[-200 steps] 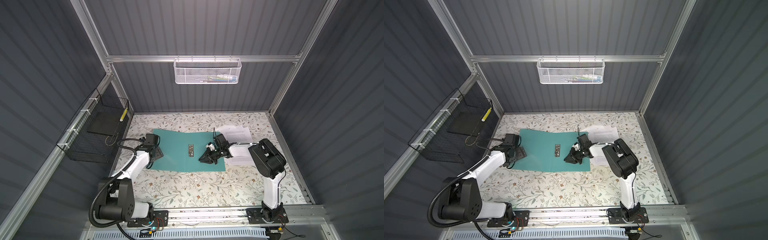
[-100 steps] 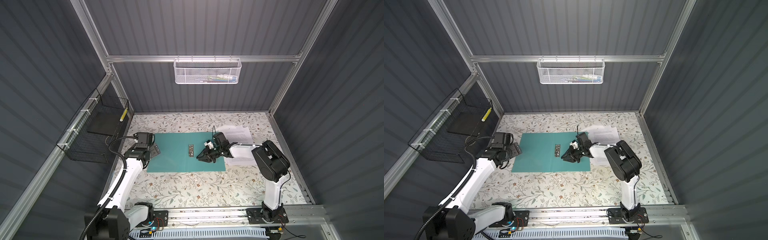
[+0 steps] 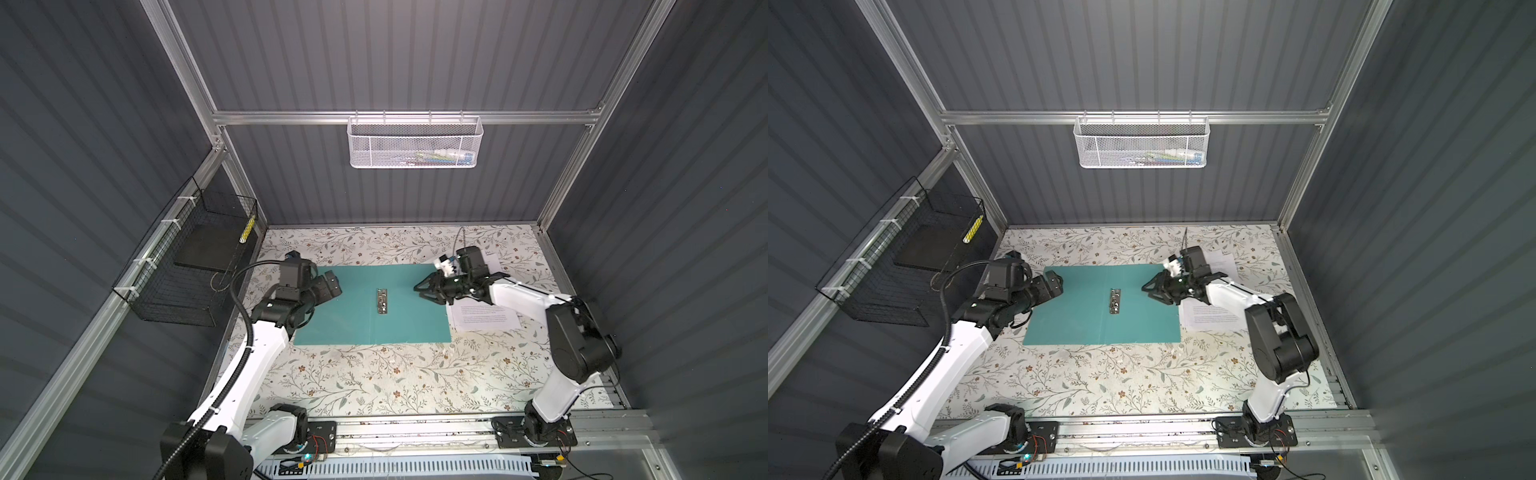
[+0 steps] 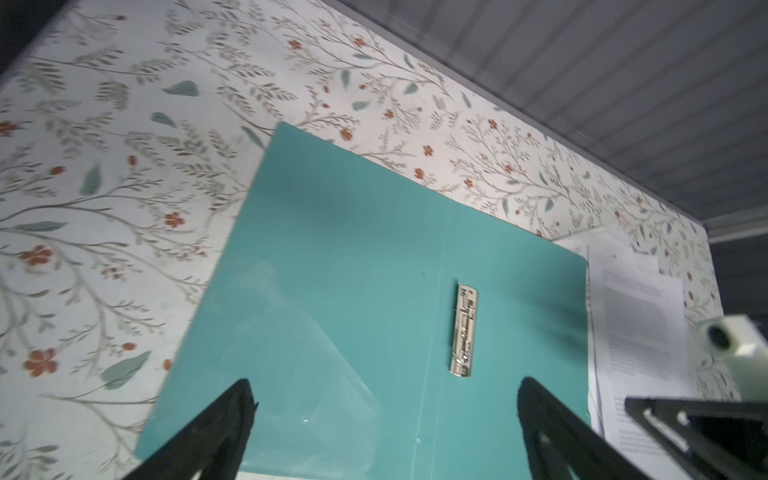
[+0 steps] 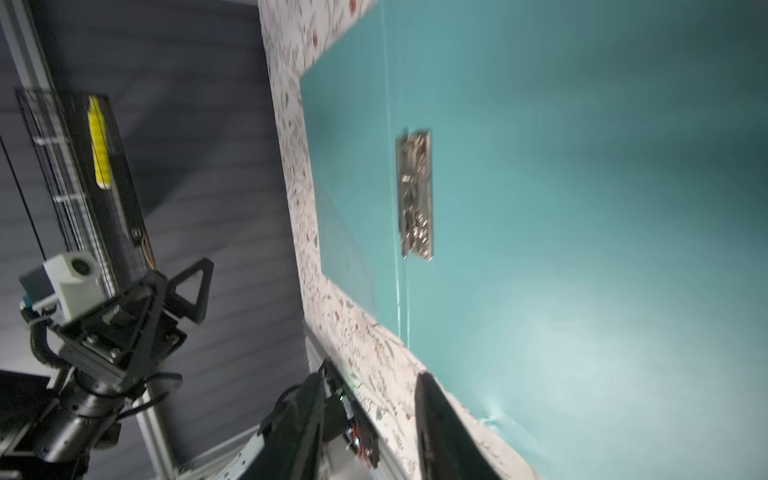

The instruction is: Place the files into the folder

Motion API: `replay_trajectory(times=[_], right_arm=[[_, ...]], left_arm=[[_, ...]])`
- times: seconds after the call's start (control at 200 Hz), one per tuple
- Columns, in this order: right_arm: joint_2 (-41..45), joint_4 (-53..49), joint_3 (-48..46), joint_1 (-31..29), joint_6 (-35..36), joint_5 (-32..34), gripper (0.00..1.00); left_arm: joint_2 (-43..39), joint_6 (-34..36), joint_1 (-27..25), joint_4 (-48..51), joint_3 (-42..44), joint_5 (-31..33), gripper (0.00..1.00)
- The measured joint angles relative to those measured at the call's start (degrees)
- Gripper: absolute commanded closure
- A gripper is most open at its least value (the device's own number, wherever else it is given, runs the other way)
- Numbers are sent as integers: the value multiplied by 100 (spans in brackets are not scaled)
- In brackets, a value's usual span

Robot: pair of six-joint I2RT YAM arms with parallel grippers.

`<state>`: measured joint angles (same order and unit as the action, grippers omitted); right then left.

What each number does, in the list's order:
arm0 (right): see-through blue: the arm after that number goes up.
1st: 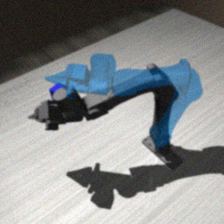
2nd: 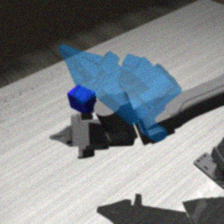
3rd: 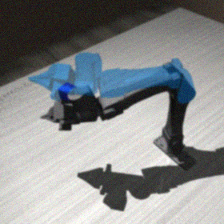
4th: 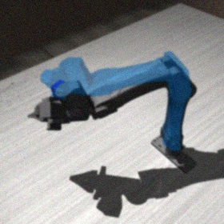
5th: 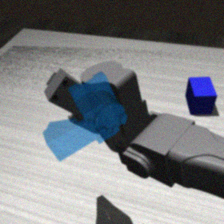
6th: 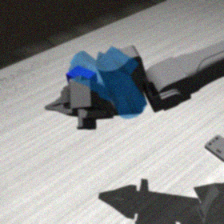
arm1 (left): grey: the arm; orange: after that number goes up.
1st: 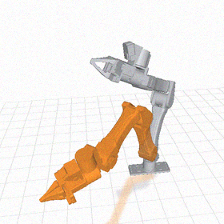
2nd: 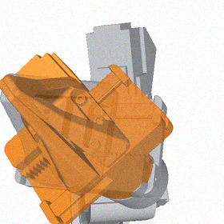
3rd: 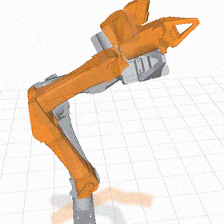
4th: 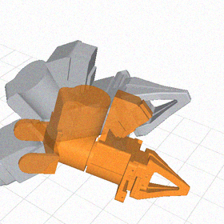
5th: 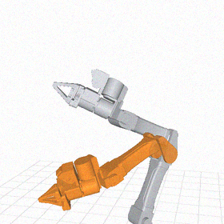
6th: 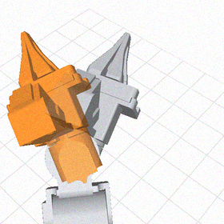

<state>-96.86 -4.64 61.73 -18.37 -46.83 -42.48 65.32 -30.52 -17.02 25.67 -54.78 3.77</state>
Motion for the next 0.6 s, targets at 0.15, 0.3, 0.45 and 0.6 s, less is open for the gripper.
replay_trajectory(times=[0.15, 0.3, 0.45, 0.6], right_arm=[[629, -636, 0, 1224, 772, 614, 49], [649, -1193, 179, 2144, 1388, 1276, 36], [-269, -1646, 1093, 2761, 1904, 1679, 35], [-1259, -1836, 1886, 3010, 2385, 1788, 36]], left_arm=[[551, -138, -658, -927, 164, -348, 1], [1233, -203, -1069, -1617, 199, -509, 2], [1878, -203, -1231, -2055, 166, -702, 3], [2177, -179, -1231, -2214, 98, -772, 3]])
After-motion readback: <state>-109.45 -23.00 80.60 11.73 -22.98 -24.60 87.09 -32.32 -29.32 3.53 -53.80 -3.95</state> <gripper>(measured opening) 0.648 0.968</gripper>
